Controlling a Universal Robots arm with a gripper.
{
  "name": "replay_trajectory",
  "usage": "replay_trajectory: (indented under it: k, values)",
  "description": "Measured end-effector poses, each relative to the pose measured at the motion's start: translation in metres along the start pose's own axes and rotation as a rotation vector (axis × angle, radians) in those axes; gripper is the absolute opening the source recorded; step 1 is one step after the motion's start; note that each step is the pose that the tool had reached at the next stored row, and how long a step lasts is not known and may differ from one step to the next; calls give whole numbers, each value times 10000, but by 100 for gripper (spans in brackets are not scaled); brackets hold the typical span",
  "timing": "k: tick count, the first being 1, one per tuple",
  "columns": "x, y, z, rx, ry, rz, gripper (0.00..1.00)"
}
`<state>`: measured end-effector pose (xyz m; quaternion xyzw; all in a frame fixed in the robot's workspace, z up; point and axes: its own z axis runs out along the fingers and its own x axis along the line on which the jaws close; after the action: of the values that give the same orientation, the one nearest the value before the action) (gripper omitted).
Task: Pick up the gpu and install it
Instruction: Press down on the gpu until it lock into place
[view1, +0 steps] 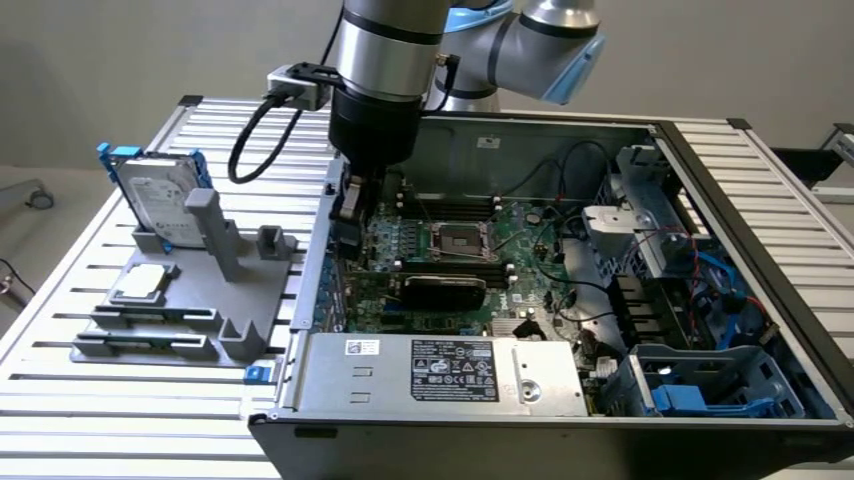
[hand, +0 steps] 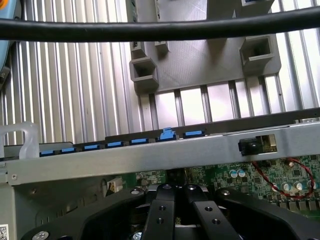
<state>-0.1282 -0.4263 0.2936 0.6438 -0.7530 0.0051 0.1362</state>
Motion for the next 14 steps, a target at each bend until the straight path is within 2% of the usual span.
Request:
replay_trajectory:
  k: [9,14]
  values:
    - [1,-1,-25,0,9,14,11]
    - [1,-54,-72,1,9,12,11]
